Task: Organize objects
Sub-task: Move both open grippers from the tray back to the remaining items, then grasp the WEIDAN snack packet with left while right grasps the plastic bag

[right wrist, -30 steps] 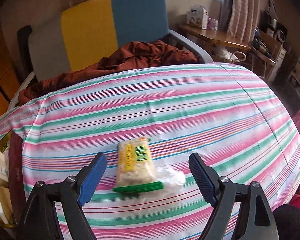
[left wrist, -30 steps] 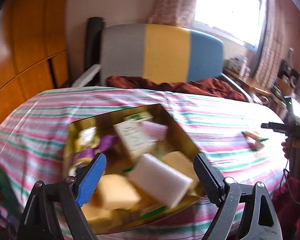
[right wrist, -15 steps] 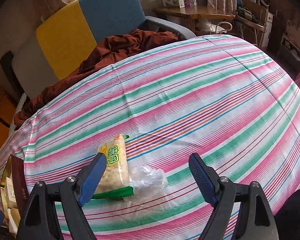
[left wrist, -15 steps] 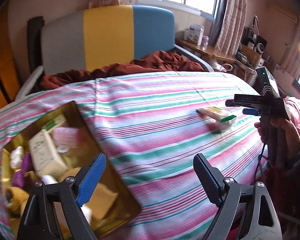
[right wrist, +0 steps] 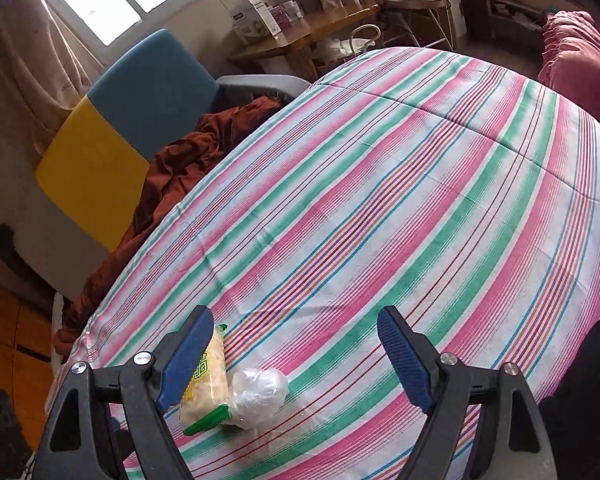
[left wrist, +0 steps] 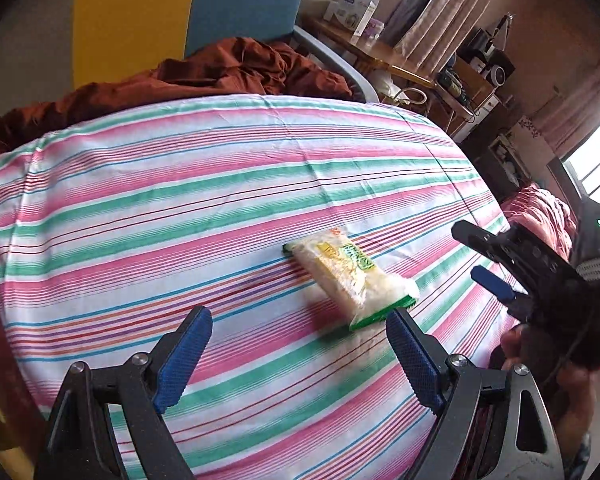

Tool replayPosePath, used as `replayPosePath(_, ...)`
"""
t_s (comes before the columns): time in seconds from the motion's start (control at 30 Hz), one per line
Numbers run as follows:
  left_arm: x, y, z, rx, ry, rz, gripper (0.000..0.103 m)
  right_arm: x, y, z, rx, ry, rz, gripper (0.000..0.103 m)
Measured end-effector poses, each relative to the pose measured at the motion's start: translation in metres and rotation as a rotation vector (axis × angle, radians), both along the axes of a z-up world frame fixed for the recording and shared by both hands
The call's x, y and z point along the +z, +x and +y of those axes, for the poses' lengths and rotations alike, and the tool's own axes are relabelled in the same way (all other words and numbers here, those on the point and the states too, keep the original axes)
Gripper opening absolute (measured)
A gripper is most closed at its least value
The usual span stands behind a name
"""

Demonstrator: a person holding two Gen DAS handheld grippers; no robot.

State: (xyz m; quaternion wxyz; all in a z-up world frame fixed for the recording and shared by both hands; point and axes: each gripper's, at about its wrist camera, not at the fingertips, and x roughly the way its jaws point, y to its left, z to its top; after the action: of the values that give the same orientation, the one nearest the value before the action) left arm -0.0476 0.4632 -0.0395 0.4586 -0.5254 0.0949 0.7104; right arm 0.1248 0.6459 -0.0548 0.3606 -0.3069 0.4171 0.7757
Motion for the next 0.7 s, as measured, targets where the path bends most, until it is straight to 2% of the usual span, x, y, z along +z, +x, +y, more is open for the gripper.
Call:
replayPosePath(0.13,-0.018,-0.011,0.041,0.020,-0.035,-0.117,0.089,-0.002,0.001,0.005,0.003,-0.033,0.031,0.086)
replayPosePath(0.37,-0.047,-0.016,0.090,0.033,-0.123,-0.145,0.088,-0.006,-0.001,0.007,0.020,-0.060,0.047,0.086)
replayPosePath(0.4,-0.051,-0.016,0.093,0.031,-0.134,-0.140,0.083,-0.006,-0.001,0.007,0.021,-0.062,0.047,0.086)
replayPosePath(0.43,-0.055,-0.016,0.093,0.031,-0.145,-0.133,0.067,-0.007,-0.002,0.008,0.021,-0.064,0.046,0.086)
replayPosePath(0.47,-0.060,-0.015,0.092,0.019,-0.154,-0.133,0.059,-0.007,-0.002,0.008,0.020,-0.066,0.046,0.086)
replayPosePath(0.6,-0.059,-0.012,0.066,-0.017,-0.128,-0.074,0.046,-0.012,-0.008,0.006,0.056,-0.085,0.027,0.086)
replayPosePath(0.7,-0.057,-0.014,0.033,0.003,-0.111,-0.052,0.045,-0.022,-0.027,-0.001,0.161,-0.123,-0.011,0.086)
